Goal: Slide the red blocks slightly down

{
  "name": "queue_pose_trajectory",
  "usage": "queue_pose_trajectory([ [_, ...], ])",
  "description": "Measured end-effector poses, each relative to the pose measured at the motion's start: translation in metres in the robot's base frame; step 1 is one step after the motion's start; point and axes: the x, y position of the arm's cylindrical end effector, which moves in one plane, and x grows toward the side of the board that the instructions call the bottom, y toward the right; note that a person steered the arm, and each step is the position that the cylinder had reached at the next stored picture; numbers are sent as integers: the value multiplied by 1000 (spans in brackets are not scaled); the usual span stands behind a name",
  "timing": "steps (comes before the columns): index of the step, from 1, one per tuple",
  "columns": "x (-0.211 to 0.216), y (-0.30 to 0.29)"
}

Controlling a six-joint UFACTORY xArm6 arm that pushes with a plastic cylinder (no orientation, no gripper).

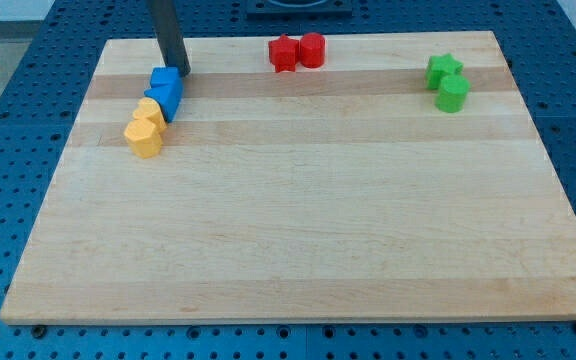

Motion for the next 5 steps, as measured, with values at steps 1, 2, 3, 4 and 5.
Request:
queue_pose_trajectory([
  [1, -25, 4],
  [2, -43, 31],
  [3, -48, 73],
  [4, -60, 109],
  [5, -63, 101],
])
